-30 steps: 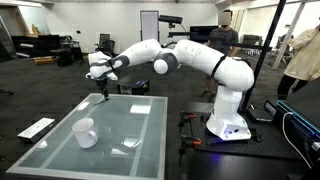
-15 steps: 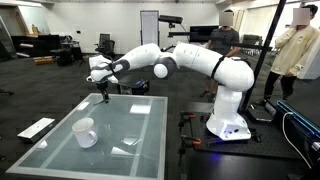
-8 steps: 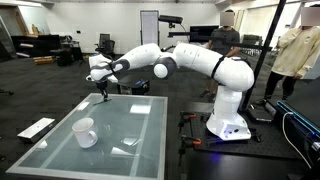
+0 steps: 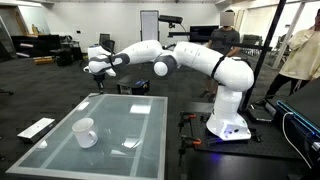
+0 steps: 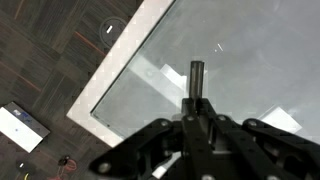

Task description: Put the pen in the mug

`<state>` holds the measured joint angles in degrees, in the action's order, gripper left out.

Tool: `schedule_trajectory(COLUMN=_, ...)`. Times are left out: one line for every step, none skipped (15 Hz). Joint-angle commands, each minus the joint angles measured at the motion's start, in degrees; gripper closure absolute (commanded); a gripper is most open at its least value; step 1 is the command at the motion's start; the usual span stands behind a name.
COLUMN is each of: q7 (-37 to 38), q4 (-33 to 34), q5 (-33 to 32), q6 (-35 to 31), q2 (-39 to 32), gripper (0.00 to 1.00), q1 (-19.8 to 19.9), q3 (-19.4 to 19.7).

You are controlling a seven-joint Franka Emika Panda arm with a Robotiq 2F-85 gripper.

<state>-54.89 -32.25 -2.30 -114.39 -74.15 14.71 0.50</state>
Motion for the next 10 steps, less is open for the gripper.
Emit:
schedule_trajectory(q7=2.4, q4=-1.3, q5=0.5, q6=1.7, q2=4.5, gripper=0.97, q1=-0.3, q3=0.0)
schedule_trajectory(q7=2.9, q4=-1.8, q5=0.7, q6=2.4, q2=5.8, gripper=0.97, q1=-0.4, q3=-0.2)
schedule_trajectory(q7=3.4, q4=-2.2, q5=0.7, q6=2.8, q2=6.8, gripper=0.97, q1=-0.5, q3=-0.2)
schedule_trajectory(q7=4.1, q4=-2.6, q5=0.7, q6=3.5, q2=8.0, gripper=0.97, q1=-0.7, q3=-0.1)
schedule_trajectory(q7=5.6, q4=-2.9, q5=0.8, q6=4.1, q2=9.0, gripper=0.97, q1=-0.8, q3=0.0)
schedule_trajectory(q7=6.6, q4=-3.2, q5=0.8, q6=4.7, q2=9.9, gripper=0.97, q1=-0.9, q3=0.1)
schedule_trajectory(q7=7.7, q4=-3.6, q5=0.8, q6=5.9, q2=11.0, gripper=0.97, q1=-1.0, q3=0.1)
schedule_trajectory(q7=8.6, q4=-4.0, q5=0.8, q6=6.9, q2=12.0, gripper=0.97, q1=-1.0, q3=0.1)
schedule_trajectory(q7=9.4, q4=-4.3, q5=0.8, q6=7.5, q2=12.7, gripper=0.97, q1=-1.1, q3=0.1)
schedule_trajectory(q7=9.8, q4=-4.7, q5=0.7, q6=8.6, q2=13.6, gripper=0.97, q1=-1.2, q3=0.0)
